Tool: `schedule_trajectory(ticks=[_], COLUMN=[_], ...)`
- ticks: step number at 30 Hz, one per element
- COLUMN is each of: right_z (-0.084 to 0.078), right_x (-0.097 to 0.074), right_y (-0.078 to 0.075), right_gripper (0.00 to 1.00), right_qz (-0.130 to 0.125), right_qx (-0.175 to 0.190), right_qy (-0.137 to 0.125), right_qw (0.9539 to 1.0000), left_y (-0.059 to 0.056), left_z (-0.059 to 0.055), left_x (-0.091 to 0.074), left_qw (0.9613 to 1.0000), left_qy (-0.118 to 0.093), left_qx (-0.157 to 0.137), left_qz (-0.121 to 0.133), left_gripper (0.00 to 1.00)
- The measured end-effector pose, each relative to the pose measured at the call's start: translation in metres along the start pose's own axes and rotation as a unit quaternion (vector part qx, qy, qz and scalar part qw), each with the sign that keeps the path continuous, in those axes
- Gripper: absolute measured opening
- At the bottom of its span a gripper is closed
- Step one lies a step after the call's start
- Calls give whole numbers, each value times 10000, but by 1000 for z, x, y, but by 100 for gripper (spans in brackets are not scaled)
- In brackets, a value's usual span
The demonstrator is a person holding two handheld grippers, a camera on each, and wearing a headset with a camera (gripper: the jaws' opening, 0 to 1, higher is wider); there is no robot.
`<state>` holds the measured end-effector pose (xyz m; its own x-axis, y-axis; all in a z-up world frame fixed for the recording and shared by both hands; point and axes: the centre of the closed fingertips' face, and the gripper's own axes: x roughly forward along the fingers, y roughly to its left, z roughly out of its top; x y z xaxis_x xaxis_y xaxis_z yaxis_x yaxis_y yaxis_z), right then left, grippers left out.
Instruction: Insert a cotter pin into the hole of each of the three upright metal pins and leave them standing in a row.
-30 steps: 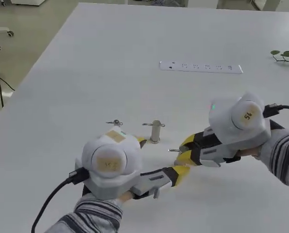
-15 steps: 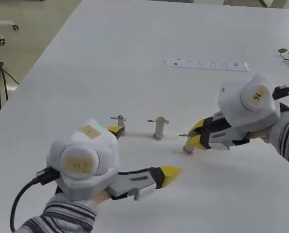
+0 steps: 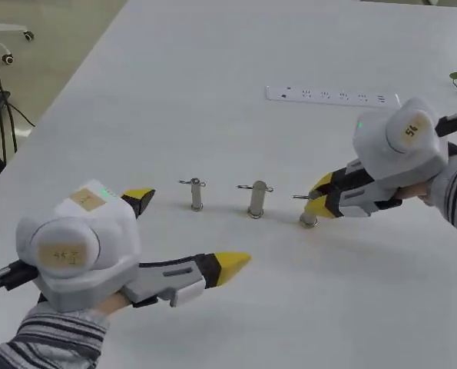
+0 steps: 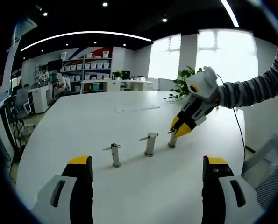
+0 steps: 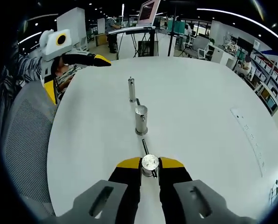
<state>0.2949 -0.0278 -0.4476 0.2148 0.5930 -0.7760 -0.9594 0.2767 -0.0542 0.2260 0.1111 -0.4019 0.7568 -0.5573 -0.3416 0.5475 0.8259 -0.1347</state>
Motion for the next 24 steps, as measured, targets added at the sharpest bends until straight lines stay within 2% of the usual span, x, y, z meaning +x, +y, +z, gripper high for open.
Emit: schedule_trajectory(ticks=[8,17,24], right_z=[0,-1,0], right_x=[3,3,3], right_y=[-5,-5,-6], right_gripper=[8,9,9], right_qz=[84,157,141], right_qx=[123,-8,-60], right_qy=[-11,36,17], right_qw=[9999,9999,9999], left_y=[3,5,6], left_z=[-5,-10,-15], left_x=[-1,0,0], left_qw=[10000,9995,9994], left_qy=[29,85,164], left_qx=[74,248,261], left_qz=[44,163,166], left_gripper=[99,99,98])
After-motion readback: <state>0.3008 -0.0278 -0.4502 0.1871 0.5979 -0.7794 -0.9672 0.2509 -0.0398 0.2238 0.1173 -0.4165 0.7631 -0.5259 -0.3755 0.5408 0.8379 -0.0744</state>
